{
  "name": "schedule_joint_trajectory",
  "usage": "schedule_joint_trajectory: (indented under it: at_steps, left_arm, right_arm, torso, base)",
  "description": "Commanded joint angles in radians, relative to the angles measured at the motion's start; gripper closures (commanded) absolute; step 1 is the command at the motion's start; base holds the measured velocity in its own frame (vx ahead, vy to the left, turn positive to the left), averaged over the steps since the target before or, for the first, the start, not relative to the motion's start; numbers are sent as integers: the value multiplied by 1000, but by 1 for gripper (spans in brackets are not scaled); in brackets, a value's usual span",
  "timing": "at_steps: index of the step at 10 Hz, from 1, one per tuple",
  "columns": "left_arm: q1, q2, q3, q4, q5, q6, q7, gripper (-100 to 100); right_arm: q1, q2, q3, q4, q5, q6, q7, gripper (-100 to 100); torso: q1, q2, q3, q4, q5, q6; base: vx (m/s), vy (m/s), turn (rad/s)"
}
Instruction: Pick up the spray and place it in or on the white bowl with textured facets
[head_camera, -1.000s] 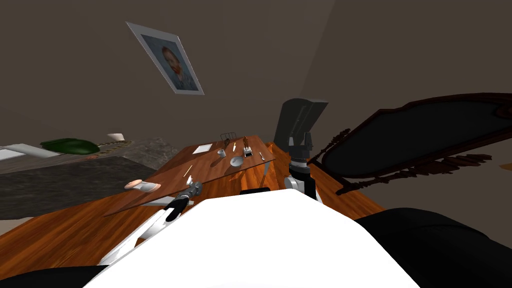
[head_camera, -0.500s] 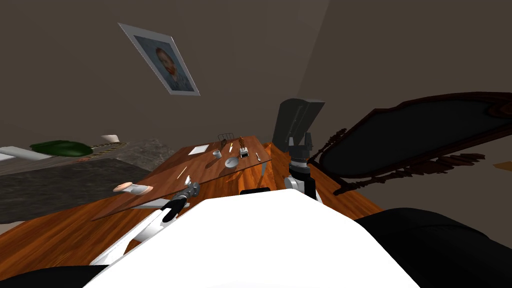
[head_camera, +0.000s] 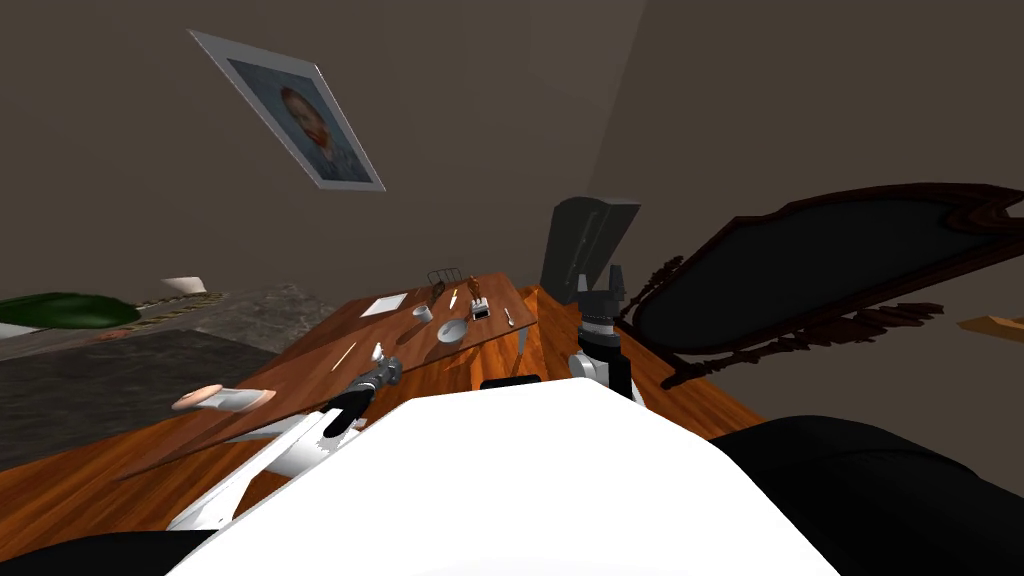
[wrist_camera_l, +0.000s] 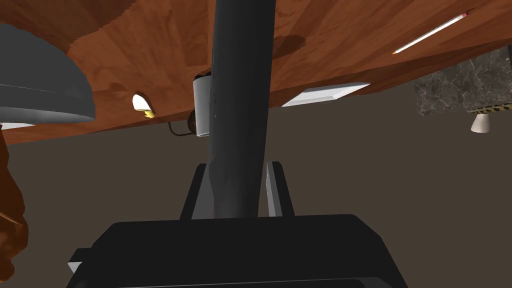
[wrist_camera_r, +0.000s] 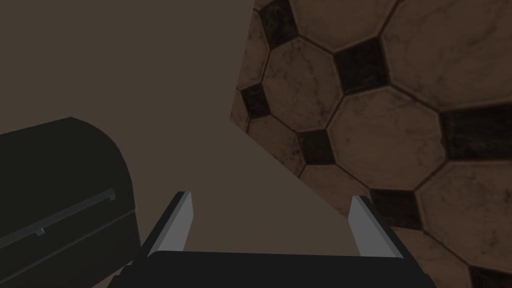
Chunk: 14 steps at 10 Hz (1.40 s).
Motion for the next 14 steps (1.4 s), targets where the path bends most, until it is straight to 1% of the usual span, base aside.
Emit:
schedule_joint_trajectory:
  at_steps: [1, 4, 5, 6, 8, 9, 10, 11, 14]
  left_arm:
    - [4, 15, 11, -41, 14, 8, 9, 100]
    - [4, 30, 26, -103, 29, 19, 20, 100]
    - [3, 40, 36, -141, 38, 26, 27, 100]
    - [3, 44, 40, -159, 42, 29, 30, 100]
    - [4, 58, 55, -218, 55, 40, 39, 100]
    - [4, 62, 60, -236, 59, 43, 42, 100]
    - [10, 63, 61, -231, 59, 44, 40, 100]
    - [9, 63, 62, -235, 59, 43, 41, -100]
    - [9, 63, 62, -235, 59, 43, 41, -100]
  right_arm:
    - [0, 0, 0, 0, 0, 0, 0, 0]
    - [0, 0, 0, 0, 0, 0, 0, 0]
    - [0, 0, 0, 0, 0, 0, 0, 0]
    - [0, 0, 0, 0, 0, 0, 0, 0]
    - [0, 0, 0, 0, 0, 0, 0, 0]
    - [0, 0, 0, 0, 0, 0, 0, 0]
    - [0, 0, 0, 0, 0, 0, 0, 0]
    - [0, 0, 0, 0, 0, 0, 0, 0]
    - [0, 0, 0, 0, 0, 0, 0, 0]
  torso:
    - [0, 0, 0, 0, 0, 0]
    - [-1, -1, 0, 1, 0, 1]
    - [-1, 0, 0, 1, 0, 1]
    - [-1, -1, 0, 1, 0, 3]
    - [0, 0, 1, 2, 0, 2]
    - [0, 0, 1, 1, 0, 2]
    - [0, 1, 1, 1, 1, 2]
    - [4, 5, 3, 2, 2, 0]
    - [8, 9, 6, 3, 3, 0]
  base:
    - [64, -95, -70]
    - [98, -93, -68]
    - [101, -101, -109]
    - [99, -107, -94]
    - [113, -72, -68]
    - [94, -80, -67]
    - [40, -38, -18]
    - [10, -9, -1]
    - [0, 0, 0]
